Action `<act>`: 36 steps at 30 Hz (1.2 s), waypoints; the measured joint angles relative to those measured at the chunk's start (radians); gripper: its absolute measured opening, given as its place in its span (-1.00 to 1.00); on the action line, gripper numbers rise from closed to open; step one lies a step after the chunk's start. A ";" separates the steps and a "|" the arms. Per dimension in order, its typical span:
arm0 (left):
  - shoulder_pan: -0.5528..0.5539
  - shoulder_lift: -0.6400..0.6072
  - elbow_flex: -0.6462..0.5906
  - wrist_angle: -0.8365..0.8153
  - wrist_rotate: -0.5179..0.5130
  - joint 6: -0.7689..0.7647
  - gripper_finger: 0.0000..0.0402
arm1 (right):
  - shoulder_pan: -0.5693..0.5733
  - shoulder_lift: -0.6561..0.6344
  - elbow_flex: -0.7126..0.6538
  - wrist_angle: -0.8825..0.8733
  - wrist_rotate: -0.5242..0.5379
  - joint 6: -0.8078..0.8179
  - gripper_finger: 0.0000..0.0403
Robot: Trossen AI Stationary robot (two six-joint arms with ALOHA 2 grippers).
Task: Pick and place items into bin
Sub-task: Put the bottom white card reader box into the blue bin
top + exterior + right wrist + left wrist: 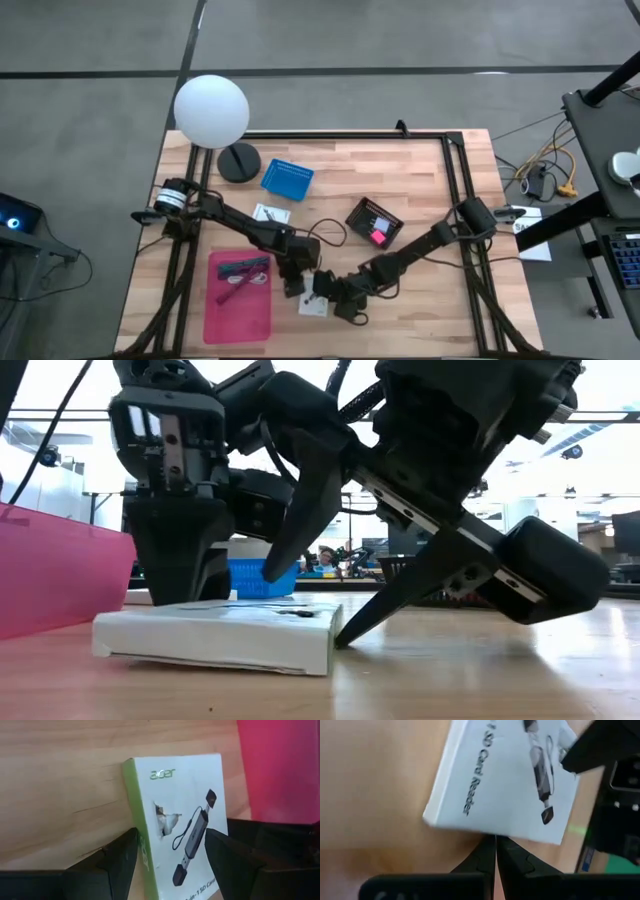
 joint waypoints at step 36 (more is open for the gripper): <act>0.004 -0.002 -0.006 0.092 0.037 0.066 -1.00 | 0.026 -0.011 0.156 -0.096 0.140 0.348 0.09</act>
